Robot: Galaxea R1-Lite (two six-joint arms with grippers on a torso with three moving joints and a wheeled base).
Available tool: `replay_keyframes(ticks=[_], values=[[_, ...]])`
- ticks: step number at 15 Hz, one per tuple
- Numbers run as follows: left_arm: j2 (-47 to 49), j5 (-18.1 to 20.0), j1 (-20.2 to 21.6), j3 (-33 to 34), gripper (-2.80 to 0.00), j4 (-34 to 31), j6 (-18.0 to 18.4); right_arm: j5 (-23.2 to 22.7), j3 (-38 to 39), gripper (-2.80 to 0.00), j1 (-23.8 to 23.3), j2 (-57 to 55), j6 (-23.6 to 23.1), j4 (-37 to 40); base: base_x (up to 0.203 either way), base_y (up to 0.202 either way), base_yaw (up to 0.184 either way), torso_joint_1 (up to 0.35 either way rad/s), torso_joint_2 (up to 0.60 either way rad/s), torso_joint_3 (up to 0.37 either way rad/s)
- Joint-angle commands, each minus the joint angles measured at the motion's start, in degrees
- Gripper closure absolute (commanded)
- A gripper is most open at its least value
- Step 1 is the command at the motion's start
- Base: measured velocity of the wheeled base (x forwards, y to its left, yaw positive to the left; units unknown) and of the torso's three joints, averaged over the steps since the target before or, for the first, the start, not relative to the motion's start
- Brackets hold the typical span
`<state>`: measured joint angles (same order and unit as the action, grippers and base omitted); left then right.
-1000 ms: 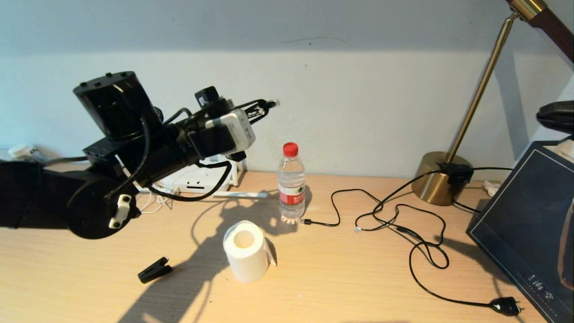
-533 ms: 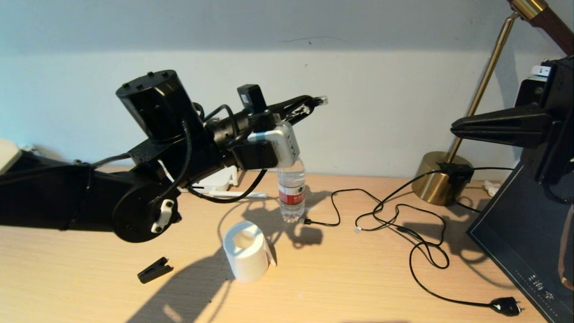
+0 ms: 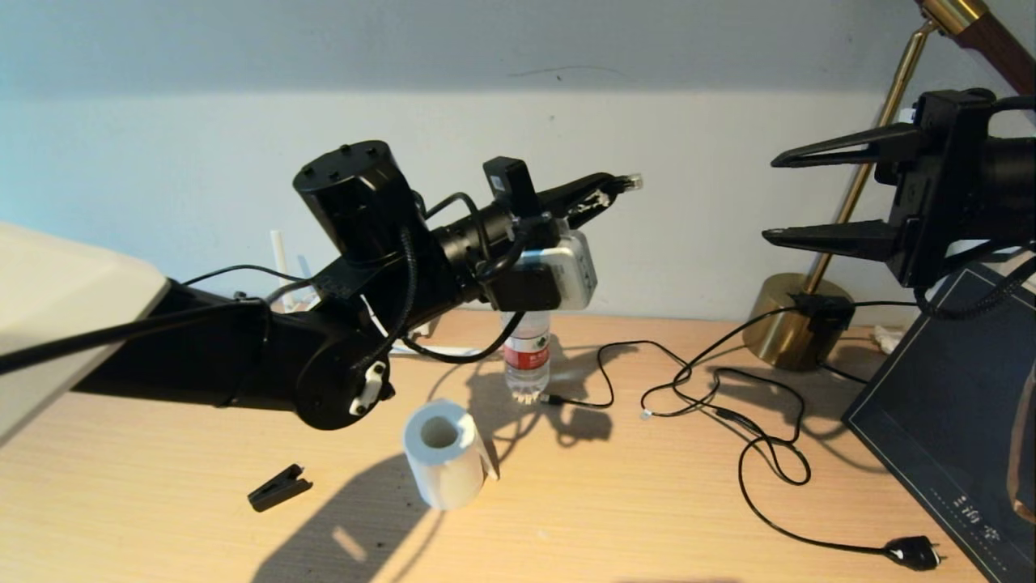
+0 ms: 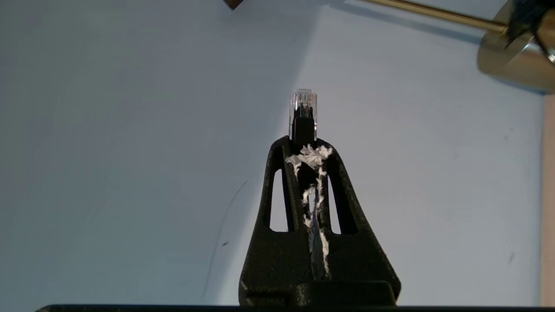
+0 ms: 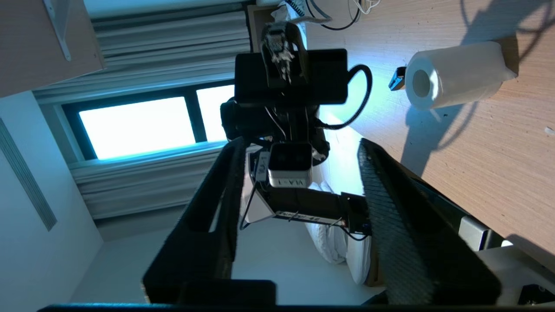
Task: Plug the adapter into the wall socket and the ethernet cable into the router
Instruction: Plug cable into router interface
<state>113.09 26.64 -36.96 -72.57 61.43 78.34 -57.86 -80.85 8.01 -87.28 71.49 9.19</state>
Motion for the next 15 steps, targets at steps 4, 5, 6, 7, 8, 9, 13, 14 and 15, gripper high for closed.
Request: replay_keyframes(ticks=[4,5,6,7,8,9,13,14,15], values=[[1.4,-0.2,-3.0,-1.4,0.00,0.2,0.4,-0.2,-2.0,-2.80,3.3,-6.1,0.8,-2.5,0.000,0.000,0.000,0.000,0.00,0.000],[1.7,-0.2,-3.5,-1.6,0.00,0.2,0.3,-0.1,-3.0,-2.80,3.9,-7.3,1.5,-2.5,0.000,0.000,0.000,0.000,0.00,0.000],[1.9,-0.3,-3.9,-1.6,0.00,0.2,0.3,-0.1,-4.3,-2.80,4.0,-8.3,2.2,-2.6,0.000,0.000,0.000,0.000,0.00,0.000],[2.3,-0.3,-4.2,-1.7,0.00,0.2,0.3,-0.1,-5.0,-2.80,4.0,-8.9,2.4,-2.6,0.000,0.000,0.000,0.000,0.00,0.000],[2.4,-0.3,-4.4,-1.8,0.00,0.2,0.4,-0.1,-5.5,-2.80,4.0,-9.0,2.4,-2.6,0.000,0.000,0.000,0.000,0.00,0.000],[2.4,-0.3,-4.7,-1.8,0.00,0.2,0.3,-0.1,-5.9,-2.80,4.1,-9.5,2.5,-2.6,0.000,0.000,0.000,0.000,0.00,0.000],[2.7,-0.3,-5.0,-1.8,0.00,0.2,0.4,0.6,-6.9,-2.80,4.1,-10.7,4.8,-4.2,0.000,0.000,0.000,0.000,0.00,0.000],[2.8,-0.4,-5.0,-1.8,0.00,0.2,0.4,0.6,-6.8,-2.80,4.1,-10.6,4.9,-4.2,0.000,0.000,0.000,0.000,0.00,0.000],[2.8,-0.4,-5.0,-1.8,0.00,0.2,0.4,0.6,-6.8,0.00,4.3,-10.5,4.9,-4.2,0.000,0.000,0.000,0.000,0.00,0.000]])
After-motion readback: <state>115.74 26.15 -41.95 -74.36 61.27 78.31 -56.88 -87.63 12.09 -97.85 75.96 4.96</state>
